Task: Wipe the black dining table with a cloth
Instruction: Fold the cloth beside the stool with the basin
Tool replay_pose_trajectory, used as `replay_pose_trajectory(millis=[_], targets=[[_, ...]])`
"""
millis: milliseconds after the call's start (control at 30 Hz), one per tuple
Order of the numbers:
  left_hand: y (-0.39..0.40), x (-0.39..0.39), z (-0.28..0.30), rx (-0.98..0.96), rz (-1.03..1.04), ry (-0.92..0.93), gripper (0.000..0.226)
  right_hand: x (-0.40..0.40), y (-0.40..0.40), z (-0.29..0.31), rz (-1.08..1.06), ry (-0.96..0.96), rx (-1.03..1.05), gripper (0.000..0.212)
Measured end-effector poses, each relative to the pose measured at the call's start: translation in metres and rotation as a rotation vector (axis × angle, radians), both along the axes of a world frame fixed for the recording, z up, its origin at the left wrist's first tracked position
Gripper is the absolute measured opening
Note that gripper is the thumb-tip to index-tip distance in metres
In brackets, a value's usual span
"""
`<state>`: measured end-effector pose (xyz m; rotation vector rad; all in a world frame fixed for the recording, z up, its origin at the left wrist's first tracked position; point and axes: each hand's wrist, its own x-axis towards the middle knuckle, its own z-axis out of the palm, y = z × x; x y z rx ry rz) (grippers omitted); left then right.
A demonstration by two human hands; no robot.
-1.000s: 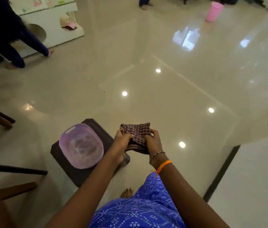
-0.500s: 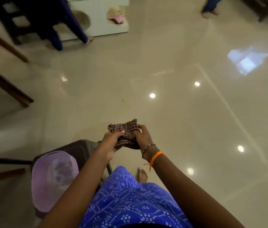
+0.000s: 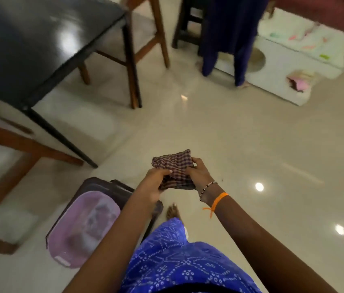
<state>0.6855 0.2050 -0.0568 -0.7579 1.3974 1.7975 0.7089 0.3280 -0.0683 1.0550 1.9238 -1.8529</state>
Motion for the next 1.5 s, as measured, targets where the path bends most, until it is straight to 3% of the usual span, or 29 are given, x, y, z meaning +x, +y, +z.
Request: replay_pose_trajectory(millis=[367, 500, 667, 833, 1100, 1233, 1367, 1500], targets=[[-0.067, -0.098, 0.014, 0.019, 0.606, -0.061, 0.019, -0.185, -0.071, -0.002, 0.627, -0.042, -0.044, 0.039], [-0.1, -0.12, 0.009, -0.032, 0.807, -0.093, 0.038, -0.23, -0.119, -0.012, 0.845, -0.072, -0.074, 0.039], [-0.125, -0.159, 0.003, -0.112, 1.108, -0.226, 0.017, -0.277, -0.173, -0.019, 1.163, -0.049, -0.013, 0.041], [-0.139, -0.175, -0.007, -0.133, 1.371, -0.292, 0.027, -0.308, -0.217, -0.025, 1.5, -0.038, 0.05, 0.047], [-0.122, -0.122, -0.019, -0.195, 1.83, -0.152, 0.027, -0.267, -0.269, -0.042, 2.055, -0.095, 0.062, 0.041], [-0.114, -0.079, -0.03, -0.307, 2.015, -0.184, 0.03, -0.215, -0.292, -0.051, 2.332, -0.09, 0.109, 0.045], [-0.115, -0.036, -0.053, -0.343, 2.123, -0.28, 0.049, -0.163, -0.31, -0.067, 2.559, -0.025, 0.142, 0.043], [-0.13, -0.012, -0.083, -0.295, 2.202, -0.279, 0.05, -0.126, -0.332, -0.094, 2.723, 0.118, 0.273, 0.047]])
